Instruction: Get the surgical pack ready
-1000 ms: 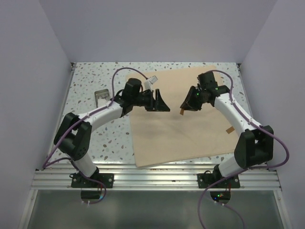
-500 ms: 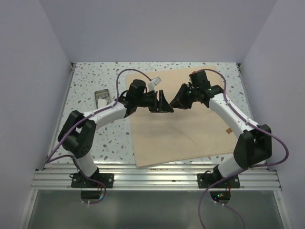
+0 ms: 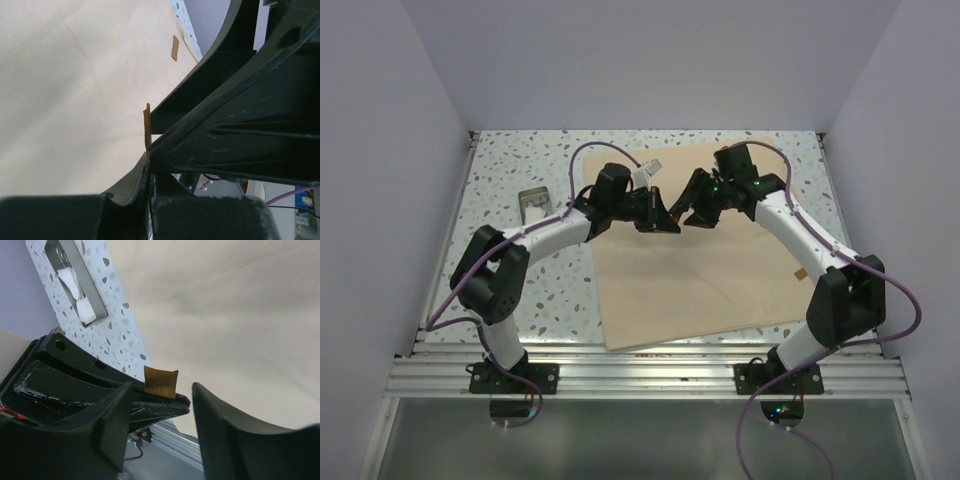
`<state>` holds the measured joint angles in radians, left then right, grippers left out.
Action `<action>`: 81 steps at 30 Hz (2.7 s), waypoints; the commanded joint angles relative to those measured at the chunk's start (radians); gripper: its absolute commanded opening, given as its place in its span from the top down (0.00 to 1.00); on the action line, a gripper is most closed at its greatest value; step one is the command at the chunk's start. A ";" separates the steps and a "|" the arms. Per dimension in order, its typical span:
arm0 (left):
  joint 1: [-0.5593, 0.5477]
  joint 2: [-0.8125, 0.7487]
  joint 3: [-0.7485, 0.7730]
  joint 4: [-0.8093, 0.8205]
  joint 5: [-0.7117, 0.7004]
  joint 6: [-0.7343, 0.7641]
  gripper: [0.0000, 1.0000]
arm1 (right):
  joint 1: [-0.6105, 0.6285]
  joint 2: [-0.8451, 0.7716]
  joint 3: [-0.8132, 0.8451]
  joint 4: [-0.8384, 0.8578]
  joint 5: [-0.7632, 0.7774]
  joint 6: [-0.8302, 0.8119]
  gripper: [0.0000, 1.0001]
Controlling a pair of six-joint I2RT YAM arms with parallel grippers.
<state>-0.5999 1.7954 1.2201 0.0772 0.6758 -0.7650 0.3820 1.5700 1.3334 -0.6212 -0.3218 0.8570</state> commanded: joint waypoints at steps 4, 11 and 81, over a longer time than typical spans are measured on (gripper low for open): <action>0.127 -0.066 -0.057 -0.008 -0.004 0.029 1.00 | -0.020 0.044 0.141 -0.100 0.078 -0.061 0.34; 0.441 -0.148 -0.139 -0.226 -0.027 0.180 1.00 | -0.087 0.104 0.228 -0.178 0.138 -0.145 0.31; 0.565 0.028 0.113 -0.541 -0.085 0.239 0.50 | -0.755 0.205 -0.249 -0.037 0.500 -0.325 0.48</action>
<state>-0.0296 1.8179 1.2972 -0.4507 0.5873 -0.5385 -0.3676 1.7737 1.1099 -0.6956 0.1753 0.5297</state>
